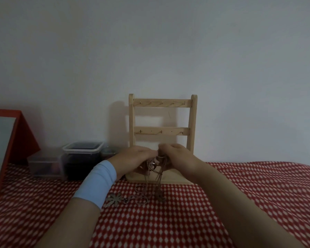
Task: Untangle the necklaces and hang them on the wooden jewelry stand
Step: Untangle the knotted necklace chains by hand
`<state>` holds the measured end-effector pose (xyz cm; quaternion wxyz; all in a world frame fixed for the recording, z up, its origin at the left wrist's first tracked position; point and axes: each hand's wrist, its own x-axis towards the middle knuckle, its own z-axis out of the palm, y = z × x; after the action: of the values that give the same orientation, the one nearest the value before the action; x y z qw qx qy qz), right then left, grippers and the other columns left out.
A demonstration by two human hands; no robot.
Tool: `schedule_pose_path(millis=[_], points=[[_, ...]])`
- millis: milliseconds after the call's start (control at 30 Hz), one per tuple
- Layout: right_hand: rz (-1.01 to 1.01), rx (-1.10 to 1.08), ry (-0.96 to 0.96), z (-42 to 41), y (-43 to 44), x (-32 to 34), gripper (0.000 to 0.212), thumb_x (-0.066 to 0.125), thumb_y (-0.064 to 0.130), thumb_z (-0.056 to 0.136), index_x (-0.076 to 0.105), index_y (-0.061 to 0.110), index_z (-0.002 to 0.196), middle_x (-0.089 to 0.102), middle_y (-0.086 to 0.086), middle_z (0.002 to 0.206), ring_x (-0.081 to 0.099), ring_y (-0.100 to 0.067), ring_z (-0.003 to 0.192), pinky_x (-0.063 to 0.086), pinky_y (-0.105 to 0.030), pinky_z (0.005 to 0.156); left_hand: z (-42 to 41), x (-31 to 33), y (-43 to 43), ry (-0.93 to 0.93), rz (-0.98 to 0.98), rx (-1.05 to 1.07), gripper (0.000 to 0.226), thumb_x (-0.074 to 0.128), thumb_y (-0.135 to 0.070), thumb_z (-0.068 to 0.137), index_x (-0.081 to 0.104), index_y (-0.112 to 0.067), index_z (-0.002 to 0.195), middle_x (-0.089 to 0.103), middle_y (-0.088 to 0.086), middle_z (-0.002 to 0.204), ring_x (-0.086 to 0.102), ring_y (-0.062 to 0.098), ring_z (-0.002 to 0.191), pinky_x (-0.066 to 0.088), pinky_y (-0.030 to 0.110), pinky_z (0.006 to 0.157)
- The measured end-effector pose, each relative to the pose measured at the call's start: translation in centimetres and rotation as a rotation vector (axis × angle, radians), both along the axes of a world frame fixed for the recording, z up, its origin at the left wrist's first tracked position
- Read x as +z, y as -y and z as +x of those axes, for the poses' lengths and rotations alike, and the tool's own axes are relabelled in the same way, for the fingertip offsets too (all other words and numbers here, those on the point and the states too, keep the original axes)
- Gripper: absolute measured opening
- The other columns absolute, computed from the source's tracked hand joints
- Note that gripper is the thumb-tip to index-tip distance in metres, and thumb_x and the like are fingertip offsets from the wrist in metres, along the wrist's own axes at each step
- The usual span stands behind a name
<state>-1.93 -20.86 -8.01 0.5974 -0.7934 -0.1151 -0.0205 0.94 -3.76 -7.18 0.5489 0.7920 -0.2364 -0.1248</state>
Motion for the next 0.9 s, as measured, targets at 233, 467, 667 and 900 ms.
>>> schedule_pose_path(millis=[233,467,667,900], points=[[-0.008,0.057,-0.085,-0.3,0.1,-0.3,0.038,0.05,0.036,0.104,0.063,0.016,0.074,0.048,0.001,0.06,0.048,-0.012,0.054,0.048,-0.026,0.058,0.0,0.3,-0.3,0.178,0.052,-0.039,0.013,0.06,-0.019,0.095,0.063,-0.006,0.093,0.071,0.0,0.073,0.064,0.012,0.059,0.05,0.016,0.057],[0.021,0.055,-0.038,0.5,1.5,-1.0,0.028,0.071,0.03,0.092,0.057,0.011,0.077,0.048,-0.004,0.07,0.048,-0.023,0.071,0.049,-0.036,0.077,0.6,-0.2,-0.4,0.286,0.27,0.038,0.013,0.062,-0.027,0.092,0.067,-0.018,0.101,0.071,-0.001,0.085,0.07,0.019,0.07,0.059,0.034,0.067],[0.119,0.142,-0.101,0.3,0.6,-1.1,0.015,0.067,0.015,0.097,0.057,0.007,0.09,0.046,-0.007,0.07,0.045,-0.014,0.058,0.049,-0.03,0.057,0.6,0.1,-0.7,0.407,0.417,0.107,0.004,0.064,-0.022,0.084,0.067,-0.022,0.087,0.066,-0.006,0.087,0.063,0.014,0.081,0.052,0.025,0.068],[-0.127,0.018,-0.12,0.3,1.1,-0.4,0.036,0.061,0.045,0.099,0.063,0.009,0.095,0.044,0.004,0.058,0.038,-0.011,0.053,0.041,-0.028,0.057,1.4,-1.3,0.0,-0.028,-0.19,0.062,0.012,0.057,-0.012,0.095,0.066,-0.008,0.089,0.07,0.012,0.089,0.07,0.024,0.088,0.058,0.039,0.086]])
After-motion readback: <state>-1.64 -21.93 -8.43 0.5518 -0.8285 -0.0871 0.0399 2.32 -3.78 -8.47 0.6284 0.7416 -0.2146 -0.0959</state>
